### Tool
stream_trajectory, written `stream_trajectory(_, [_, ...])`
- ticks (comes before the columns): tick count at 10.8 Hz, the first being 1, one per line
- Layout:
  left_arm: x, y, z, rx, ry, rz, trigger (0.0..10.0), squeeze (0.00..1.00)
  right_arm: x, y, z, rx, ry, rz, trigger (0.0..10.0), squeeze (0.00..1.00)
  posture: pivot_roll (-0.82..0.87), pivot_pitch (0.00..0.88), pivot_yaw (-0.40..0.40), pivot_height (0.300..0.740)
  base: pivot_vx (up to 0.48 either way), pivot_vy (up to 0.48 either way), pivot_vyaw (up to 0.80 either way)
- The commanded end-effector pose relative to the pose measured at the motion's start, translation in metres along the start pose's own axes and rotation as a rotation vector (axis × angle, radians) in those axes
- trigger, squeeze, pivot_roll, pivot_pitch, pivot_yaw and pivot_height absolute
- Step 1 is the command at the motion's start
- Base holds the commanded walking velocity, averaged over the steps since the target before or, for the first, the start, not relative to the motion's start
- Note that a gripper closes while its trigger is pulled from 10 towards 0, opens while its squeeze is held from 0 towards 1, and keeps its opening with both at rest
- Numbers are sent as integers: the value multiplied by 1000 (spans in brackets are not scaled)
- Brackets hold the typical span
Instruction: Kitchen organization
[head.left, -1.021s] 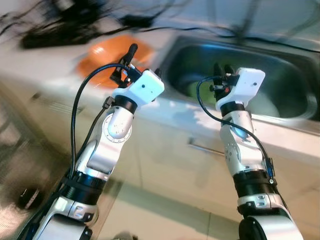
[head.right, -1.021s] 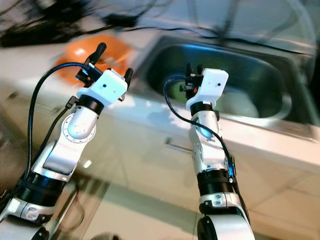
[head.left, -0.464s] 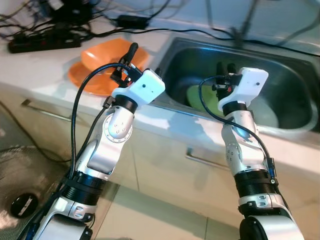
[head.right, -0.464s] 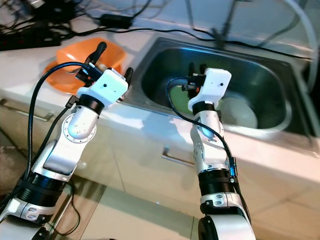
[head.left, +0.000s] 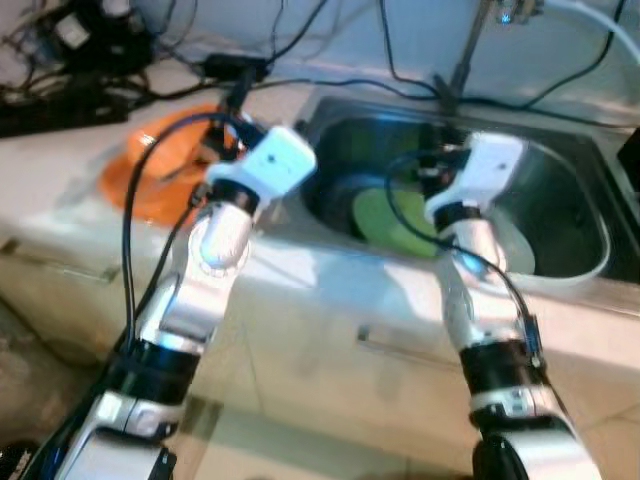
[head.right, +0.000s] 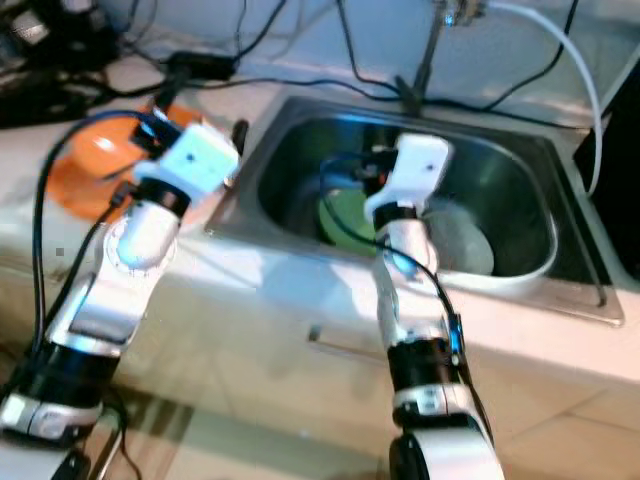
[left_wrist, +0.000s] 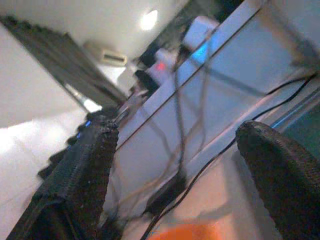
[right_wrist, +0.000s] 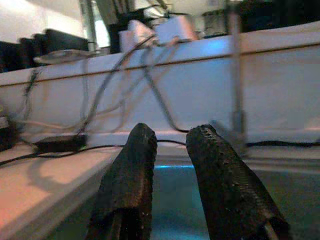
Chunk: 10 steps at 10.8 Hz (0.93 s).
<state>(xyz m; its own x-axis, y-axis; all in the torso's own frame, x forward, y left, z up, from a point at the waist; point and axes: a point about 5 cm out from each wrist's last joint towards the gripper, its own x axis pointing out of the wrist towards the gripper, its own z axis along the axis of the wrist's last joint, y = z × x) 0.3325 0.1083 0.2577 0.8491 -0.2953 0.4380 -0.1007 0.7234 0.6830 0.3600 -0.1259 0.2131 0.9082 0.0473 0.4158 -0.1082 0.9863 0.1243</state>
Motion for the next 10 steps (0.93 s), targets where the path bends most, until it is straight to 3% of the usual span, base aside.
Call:
stream_trajectory(1, [2, -3, 11, -6, -40, -6, 10000, 0, 0, -11, 2, -8, -7, -34, 10000, 0, 174, 104, -11, 740, 345, 0, 0])
stream_trajectory(6, [-5, -5, 18, -14, -72, -21, 10000, 0, 0, -12, 2, -11, -4, -38, 10000, 0, 175, 101, -11, 740, 0, 0, 0])
stream_trajectory(8, [-18, -9, 20, -36, -64, -54, 10000, 0, 0, -11, 1, -10, -3, -35, 10000, 0, 183, 100, -11, 740, 0, 0, 0])
stream_trajectory(10, [-41, -14, 12, -20, -12, -81, 10000, 0, 0, -10, -1, -6, 5, -31, 10000, 0, 198, 108, -17, 740, 0, 0, 0])
